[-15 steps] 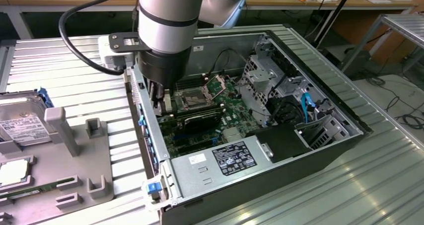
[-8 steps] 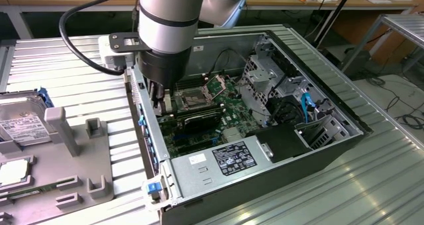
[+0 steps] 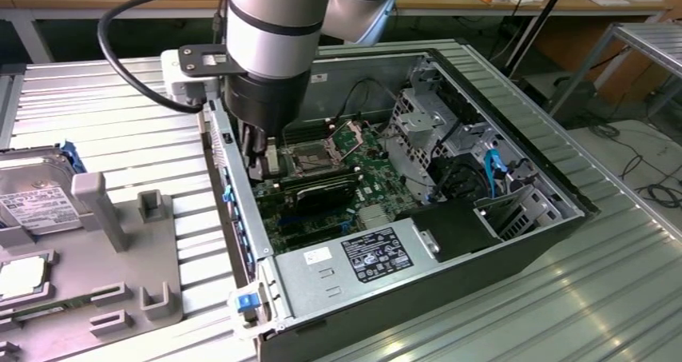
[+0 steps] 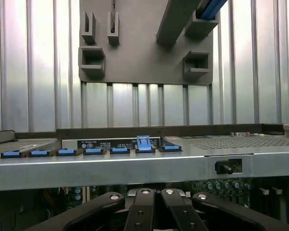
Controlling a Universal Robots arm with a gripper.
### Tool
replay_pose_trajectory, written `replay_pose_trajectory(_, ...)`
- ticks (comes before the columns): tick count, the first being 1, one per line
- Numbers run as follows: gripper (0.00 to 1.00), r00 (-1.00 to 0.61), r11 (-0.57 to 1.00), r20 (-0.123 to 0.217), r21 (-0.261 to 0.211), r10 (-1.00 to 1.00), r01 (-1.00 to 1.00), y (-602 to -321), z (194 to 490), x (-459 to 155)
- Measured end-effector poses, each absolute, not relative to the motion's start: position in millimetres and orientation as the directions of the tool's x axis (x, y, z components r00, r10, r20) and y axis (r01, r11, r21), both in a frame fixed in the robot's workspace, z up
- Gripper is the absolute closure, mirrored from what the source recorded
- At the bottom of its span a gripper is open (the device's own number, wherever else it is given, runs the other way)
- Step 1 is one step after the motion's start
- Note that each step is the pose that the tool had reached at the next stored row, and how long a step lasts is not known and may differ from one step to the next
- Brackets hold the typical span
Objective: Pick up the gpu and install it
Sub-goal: 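Press down on the gpu until it lock into place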
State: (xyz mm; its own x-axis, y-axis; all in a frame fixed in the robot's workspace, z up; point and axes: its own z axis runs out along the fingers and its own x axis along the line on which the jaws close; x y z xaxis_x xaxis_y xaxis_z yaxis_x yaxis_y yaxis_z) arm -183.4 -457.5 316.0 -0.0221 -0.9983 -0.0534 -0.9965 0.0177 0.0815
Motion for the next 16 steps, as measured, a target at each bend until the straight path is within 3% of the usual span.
replay_pose_trajectory(16, 0.89, -0.022, 0.017, -0.064, 0.073, -0.998, -0.997, -439, 309, -183)
